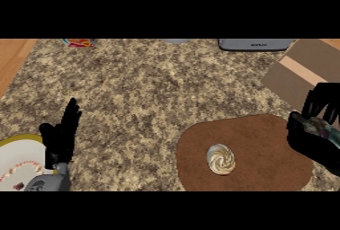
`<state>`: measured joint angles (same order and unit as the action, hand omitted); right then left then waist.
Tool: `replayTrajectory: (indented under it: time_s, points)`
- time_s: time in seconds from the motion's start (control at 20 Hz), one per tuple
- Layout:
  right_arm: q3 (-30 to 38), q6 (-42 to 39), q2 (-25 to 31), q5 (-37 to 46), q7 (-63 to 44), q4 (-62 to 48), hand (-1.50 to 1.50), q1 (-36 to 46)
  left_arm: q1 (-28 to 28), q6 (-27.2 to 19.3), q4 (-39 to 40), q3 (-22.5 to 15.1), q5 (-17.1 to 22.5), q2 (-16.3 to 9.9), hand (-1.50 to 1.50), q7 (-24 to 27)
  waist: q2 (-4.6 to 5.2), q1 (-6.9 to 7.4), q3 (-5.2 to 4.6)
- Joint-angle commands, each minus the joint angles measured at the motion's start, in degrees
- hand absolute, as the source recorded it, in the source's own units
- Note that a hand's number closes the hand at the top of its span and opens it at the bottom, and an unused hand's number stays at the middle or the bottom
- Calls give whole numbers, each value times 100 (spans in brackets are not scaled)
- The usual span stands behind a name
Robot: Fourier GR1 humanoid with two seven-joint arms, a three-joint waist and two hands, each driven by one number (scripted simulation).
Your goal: Pick the eggplant from the cutting board and place it in the cardboard box
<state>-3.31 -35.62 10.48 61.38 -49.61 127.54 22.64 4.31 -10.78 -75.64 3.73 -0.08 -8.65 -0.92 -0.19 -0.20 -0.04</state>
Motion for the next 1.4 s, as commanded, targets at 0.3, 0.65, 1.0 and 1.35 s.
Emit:
replayTrajectory:
  time_s: [0.3, 0.65, 1.0, 1.35]
  points:
    - [1775, 701, 984, -299, 990, -1522, 150, 678, 72, -71, 21, 14, -114, 54, 0, 26, 34, 56, 5]
    - [2857, 1494, 1750, -936, 2375, -3198, 150, 766, 155, 198, -129, 60, 24, -90, 0, -225, 40, 82, 9]
    - [2826, 2805, 2029, -709, 3505, -5501, 150, 1120, 112, 8, -272, -27, -124, 65, 0, -272, 47, 136, 9]
    - [3148, 4046, 2129, -616, 4313, -7544, 150, 1154, 21, 145, 82, 94, -29, 70, 0, 135, 72, 166, 12]
